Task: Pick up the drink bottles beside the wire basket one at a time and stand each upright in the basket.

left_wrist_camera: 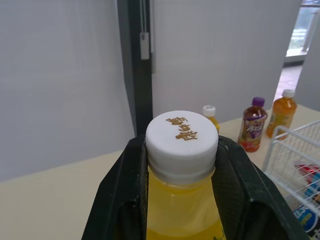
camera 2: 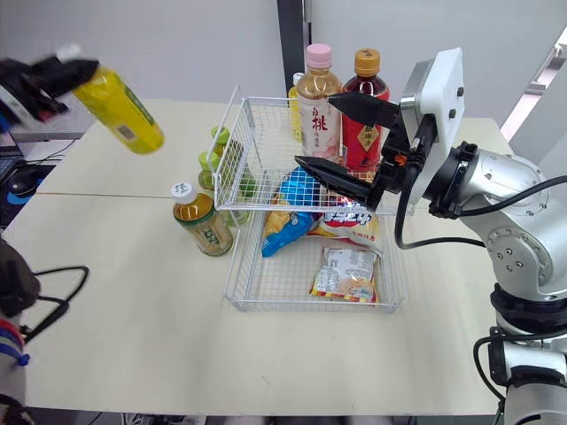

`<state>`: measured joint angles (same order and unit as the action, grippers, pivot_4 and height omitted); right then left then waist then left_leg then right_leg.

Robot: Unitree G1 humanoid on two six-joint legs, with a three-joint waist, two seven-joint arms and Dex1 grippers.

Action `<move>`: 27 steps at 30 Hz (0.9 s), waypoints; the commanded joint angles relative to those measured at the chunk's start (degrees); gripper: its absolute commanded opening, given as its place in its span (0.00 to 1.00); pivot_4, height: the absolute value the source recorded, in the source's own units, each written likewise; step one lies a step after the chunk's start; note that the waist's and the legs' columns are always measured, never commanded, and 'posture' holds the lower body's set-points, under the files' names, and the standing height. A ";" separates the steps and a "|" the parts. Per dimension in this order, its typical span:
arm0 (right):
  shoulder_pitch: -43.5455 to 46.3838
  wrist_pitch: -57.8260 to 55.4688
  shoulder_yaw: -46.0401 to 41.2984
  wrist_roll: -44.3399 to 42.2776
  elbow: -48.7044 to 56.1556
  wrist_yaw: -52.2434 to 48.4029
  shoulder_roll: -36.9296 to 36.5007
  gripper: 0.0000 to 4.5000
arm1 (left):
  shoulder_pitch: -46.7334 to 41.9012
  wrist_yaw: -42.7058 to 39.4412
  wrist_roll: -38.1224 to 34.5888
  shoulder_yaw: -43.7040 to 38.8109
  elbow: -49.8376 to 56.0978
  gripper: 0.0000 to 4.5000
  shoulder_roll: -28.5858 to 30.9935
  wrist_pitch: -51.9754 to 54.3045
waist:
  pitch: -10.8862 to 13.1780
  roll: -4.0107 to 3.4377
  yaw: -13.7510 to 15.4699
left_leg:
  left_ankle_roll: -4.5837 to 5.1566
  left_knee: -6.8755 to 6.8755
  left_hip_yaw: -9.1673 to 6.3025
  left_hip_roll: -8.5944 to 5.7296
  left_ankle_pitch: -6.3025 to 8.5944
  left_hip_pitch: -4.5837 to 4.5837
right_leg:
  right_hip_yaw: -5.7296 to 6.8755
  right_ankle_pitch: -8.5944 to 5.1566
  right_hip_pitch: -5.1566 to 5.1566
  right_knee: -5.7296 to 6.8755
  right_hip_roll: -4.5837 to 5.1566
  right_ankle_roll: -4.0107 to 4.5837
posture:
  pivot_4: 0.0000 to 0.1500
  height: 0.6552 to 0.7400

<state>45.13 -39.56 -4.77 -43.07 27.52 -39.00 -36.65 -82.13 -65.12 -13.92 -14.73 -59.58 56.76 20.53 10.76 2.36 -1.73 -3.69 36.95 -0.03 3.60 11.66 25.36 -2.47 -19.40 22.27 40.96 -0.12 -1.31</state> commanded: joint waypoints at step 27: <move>0.86 2.94 -4.47 -1.23 5.65 5.38 0.98 1.00 | -18.75 -10.35 -0.21 8.20 2.95 0.30 -17.37 10.87 | 0.14 -0.17 -0.15 | -0.01 0.03 0.05 0.01 -0.01 0.01 | -0.08 0.00 0.08 0.11 0.00 0.00 | 1.00 1.00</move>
<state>45.71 -36.82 -7.56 -43.59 31.43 -34.59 -35.08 -99.18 -75.61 -13.41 -5.61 -58.98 39.11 33.07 10.90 2.19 -1.88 -3.70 36.98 0.04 3.60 11.65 25.37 -2.57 -19.40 22.35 41.08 -0.12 -1.31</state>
